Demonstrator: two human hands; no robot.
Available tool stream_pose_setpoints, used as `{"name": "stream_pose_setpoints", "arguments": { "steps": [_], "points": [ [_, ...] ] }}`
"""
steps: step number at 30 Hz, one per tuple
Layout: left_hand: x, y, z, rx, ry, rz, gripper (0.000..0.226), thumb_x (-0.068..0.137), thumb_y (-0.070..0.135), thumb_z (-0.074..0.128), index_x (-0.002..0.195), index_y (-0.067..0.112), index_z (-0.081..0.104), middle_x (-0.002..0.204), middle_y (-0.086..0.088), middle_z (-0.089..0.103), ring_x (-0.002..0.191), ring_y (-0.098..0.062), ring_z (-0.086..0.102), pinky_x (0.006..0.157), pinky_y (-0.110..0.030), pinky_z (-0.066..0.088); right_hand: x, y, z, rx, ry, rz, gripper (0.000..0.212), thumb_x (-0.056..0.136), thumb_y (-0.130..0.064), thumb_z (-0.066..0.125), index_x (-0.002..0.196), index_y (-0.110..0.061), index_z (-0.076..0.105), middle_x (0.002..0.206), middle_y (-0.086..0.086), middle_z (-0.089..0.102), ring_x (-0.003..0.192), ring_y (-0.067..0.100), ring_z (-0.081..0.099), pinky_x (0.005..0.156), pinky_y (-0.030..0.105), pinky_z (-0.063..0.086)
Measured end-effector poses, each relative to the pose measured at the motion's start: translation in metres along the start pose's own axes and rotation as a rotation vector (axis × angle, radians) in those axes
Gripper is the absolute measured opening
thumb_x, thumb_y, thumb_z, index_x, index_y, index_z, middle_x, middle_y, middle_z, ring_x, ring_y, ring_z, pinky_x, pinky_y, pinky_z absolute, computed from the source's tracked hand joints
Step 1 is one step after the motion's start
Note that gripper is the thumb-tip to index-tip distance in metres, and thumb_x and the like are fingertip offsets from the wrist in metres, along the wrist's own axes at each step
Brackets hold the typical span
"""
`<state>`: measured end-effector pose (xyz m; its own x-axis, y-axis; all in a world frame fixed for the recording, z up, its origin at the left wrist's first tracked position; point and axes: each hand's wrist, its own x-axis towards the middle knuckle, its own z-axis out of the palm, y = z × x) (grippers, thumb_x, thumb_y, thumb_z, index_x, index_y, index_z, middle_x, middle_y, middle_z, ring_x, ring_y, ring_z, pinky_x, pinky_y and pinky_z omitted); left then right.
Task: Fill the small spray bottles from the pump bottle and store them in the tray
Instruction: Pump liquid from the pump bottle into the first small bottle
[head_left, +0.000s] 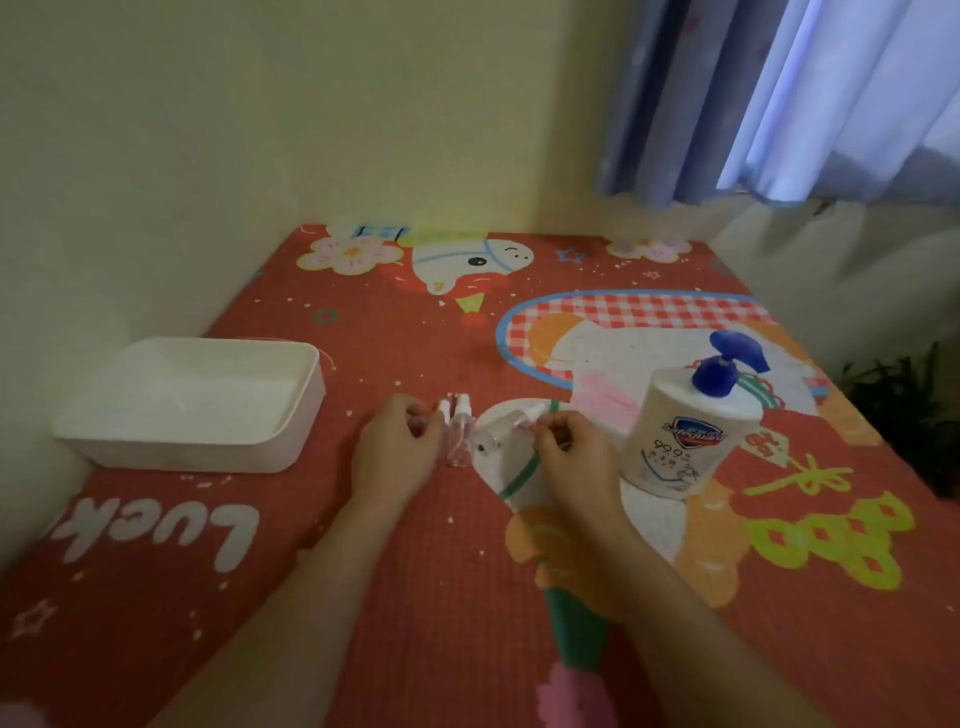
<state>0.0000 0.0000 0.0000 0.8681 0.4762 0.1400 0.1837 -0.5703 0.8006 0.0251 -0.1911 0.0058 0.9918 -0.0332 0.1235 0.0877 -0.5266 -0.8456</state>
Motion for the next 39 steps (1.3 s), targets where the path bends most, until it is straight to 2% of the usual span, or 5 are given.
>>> {"name": "stream_pose_setpoints", "arguments": {
  "steps": [10,16,22,34,39],
  "points": [
    [0.005,0.000,0.000,0.221,-0.095,0.046,0.036,0.091,0.054,0.054,0.092,0.019,0.061,0.080,0.003,0.066,0.077,-0.019,0.063,0.071,-0.036,0.051,-0.018,0.007,0.007,-0.053,0.064,-0.085,0.011,0.092,-0.026,0.054,0.096,-0.026,0.064,0.082,-0.016,0.065,0.074,-0.005,0.059,0.060,0.010,0.045],
    [0.006,0.006,-0.005,0.374,-0.181,0.058,0.033,0.092,0.041,0.055,0.092,0.010,0.066,0.086,-0.007,0.070,0.082,-0.027,0.065,0.067,-0.034,0.044,-0.024,0.007,0.006,-0.058,0.059,-0.111,0.011,0.092,-0.023,0.055,0.096,-0.028,0.064,0.083,-0.017,0.065,0.075,-0.006,0.060,0.063,0.011,0.048],
    [-0.007,0.000,-0.006,0.141,-0.052,0.005,0.022,0.089,0.043,0.061,0.091,0.021,0.064,0.079,0.011,0.065,0.073,-0.011,0.061,0.068,-0.032,0.052,-0.023,0.005,0.005,-0.022,0.063,-0.155,0.012,0.093,-0.026,0.053,0.098,-0.028,0.064,0.083,-0.017,0.065,0.076,-0.004,0.060,0.062,0.010,0.046],
    [-0.033,-0.023,-0.002,-0.038,0.137,0.491,0.019,0.090,0.017,0.065,0.107,0.022,0.058,0.100,0.017,0.057,0.090,-0.003,0.050,0.075,-0.028,0.045,-0.022,-0.054,0.021,0.016,-0.152,-0.249,0.034,0.090,-0.055,0.046,0.112,-0.032,0.057,0.074,-0.015,0.068,0.067,-0.002,0.066,0.065,0.027,0.059],
    [-0.036,-0.023,-0.003,-0.003,0.145,0.589,0.027,0.087,0.019,0.056,0.114,0.017,0.059,0.108,0.003,0.064,0.101,-0.008,0.049,0.084,-0.017,0.037,-0.024,-0.060,0.021,-0.045,-0.170,-0.282,0.024,0.088,-0.048,0.055,0.083,-0.027,0.063,0.064,-0.008,0.069,0.052,0.002,0.063,0.057,0.029,0.058]
  ]
}}
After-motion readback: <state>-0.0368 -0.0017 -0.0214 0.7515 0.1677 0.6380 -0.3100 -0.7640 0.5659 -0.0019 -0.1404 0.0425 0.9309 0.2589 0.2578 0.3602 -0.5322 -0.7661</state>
